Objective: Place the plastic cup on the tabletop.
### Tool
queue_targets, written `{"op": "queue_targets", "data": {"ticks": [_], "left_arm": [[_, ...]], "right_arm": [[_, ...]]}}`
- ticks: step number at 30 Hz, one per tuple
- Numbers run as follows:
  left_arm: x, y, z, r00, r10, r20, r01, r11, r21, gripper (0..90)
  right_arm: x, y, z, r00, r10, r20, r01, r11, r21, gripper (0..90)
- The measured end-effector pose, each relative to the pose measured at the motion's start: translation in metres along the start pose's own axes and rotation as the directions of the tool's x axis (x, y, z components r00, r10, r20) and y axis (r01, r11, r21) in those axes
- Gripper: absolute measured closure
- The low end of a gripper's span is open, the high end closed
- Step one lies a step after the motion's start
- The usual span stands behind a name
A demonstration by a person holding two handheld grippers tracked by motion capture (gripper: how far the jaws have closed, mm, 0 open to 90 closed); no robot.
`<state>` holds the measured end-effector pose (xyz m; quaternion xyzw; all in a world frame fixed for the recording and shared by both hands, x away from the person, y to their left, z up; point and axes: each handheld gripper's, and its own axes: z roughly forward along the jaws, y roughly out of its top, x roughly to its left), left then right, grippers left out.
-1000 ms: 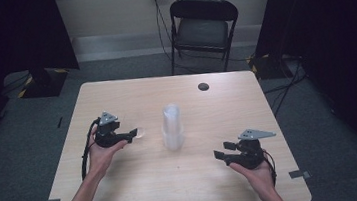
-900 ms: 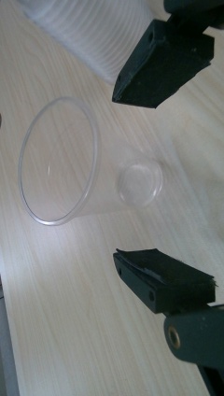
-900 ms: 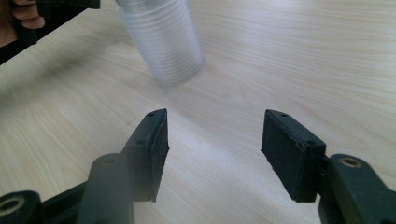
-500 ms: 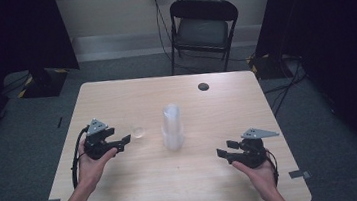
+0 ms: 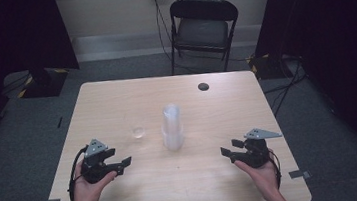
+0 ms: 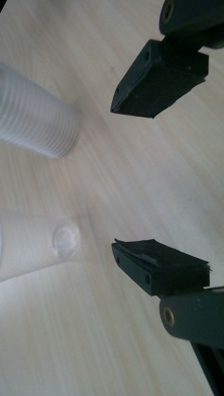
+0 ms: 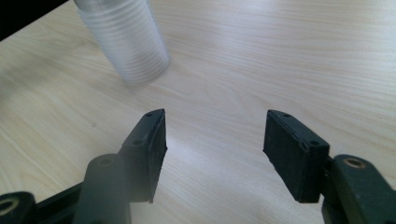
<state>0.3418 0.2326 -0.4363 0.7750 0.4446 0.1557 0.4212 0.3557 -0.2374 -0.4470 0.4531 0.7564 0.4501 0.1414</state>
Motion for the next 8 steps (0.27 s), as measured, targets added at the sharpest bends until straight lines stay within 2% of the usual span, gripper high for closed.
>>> {"op": "queue_targets", "data": {"ticks": [8], "left_arm": [[-0.002,-0.014,0.000,0.9999,0.013,0.000,-0.013,0.9999,0.006,20.2]], "right_arm": [[-0.004,-0.005,0.007,0.9982,-0.025,0.054,0.023,0.999,0.030,34.4]]}}
